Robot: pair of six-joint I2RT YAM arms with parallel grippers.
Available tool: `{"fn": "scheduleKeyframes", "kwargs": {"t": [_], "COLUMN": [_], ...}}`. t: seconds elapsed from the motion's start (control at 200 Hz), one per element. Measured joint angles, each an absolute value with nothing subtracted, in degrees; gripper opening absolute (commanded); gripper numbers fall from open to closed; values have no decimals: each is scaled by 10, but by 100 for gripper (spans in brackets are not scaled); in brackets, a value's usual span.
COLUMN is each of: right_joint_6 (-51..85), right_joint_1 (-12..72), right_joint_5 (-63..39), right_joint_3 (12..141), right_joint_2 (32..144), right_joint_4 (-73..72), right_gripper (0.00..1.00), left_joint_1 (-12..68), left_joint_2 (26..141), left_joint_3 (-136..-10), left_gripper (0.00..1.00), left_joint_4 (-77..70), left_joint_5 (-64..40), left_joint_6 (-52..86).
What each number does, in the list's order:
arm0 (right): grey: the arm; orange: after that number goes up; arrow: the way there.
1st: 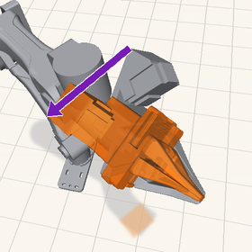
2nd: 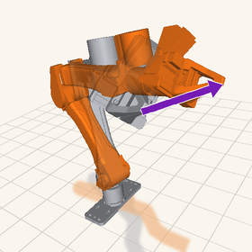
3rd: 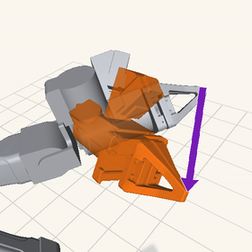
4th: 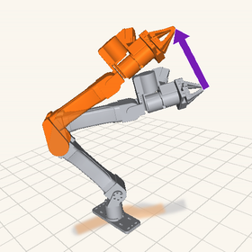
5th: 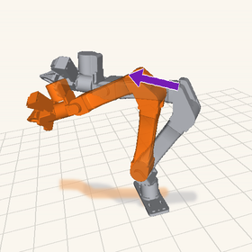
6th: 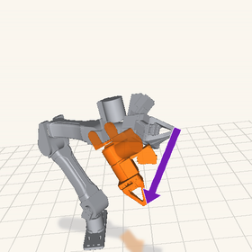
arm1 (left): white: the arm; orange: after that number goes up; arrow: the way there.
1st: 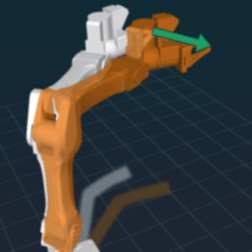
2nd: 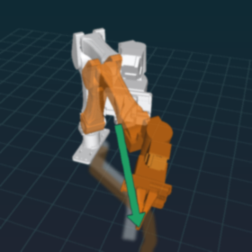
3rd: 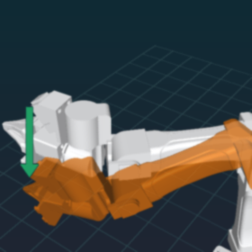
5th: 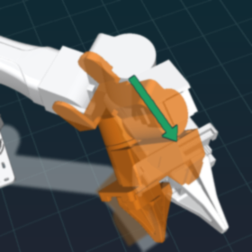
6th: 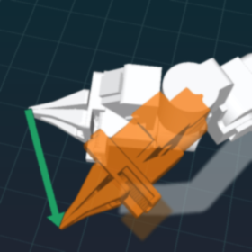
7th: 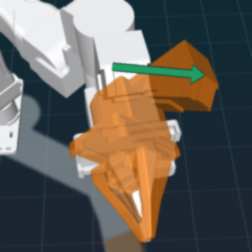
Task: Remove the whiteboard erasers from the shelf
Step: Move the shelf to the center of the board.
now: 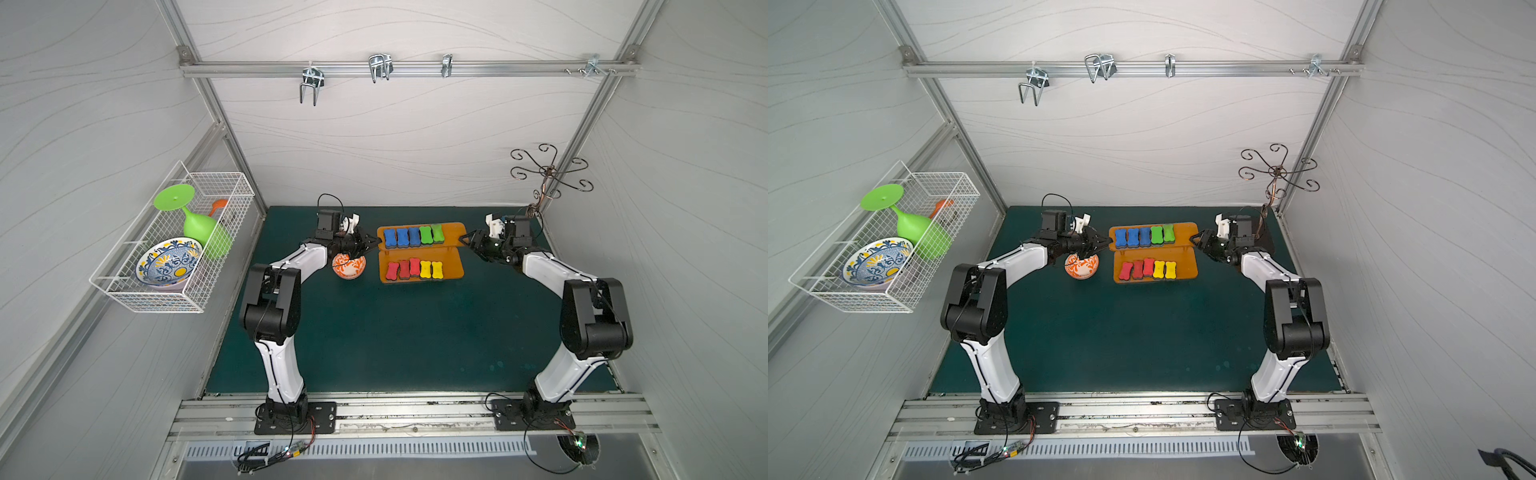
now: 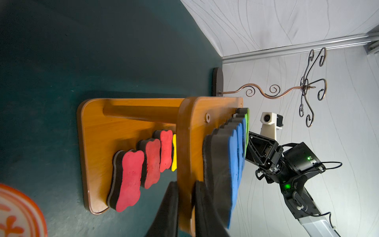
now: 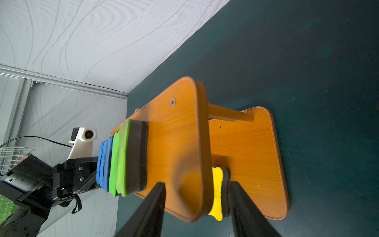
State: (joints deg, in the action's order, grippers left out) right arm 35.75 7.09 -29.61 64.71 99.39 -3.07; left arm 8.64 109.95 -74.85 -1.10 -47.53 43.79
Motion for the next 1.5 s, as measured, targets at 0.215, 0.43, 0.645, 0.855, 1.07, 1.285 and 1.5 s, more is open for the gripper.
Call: {"fn": "scheduleKeyframes", "kwargs": {"t": [0.215, 0.43, 0.645, 0.855, 1.07, 1.285, 1.5], "right_joint_6": [362, 370, 380, 381, 376, 366, 358], "right_joint_1": [70, 67, 64, 64, 68, 84, 74], "right_joint_5": [-297, -299, -303, -302, -280, -279, -277], "right_joint_3": [647, 654, 654, 652, 627, 587, 566], "right_joint_2": [994, 999, 1003, 1000, 957, 889, 864], "right_joint_4": [-42, -48, -55, -55, -41, -34, -18], "right_gripper": [44, 30, 18, 14, 13, 18, 50], "left_joint_1": [85, 84, 84, 85, 90, 103, 106], "left_joint_2": [1100, 1100, 1099, 1084, 1065, 1049, 1036], "left_joint_3": [-748, -748, -748, -737, -721, -699, -684], "left_gripper": [5, 5, 1, 0, 0, 0, 0], "left_joint_4": [-11, -10, -10, 3, 11, 11, 12], "left_joint_5": [-477, -479, -478, -469, -459, -460, -461], "left_joint_6": [433, 431, 431, 431, 431, 434, 435]}}
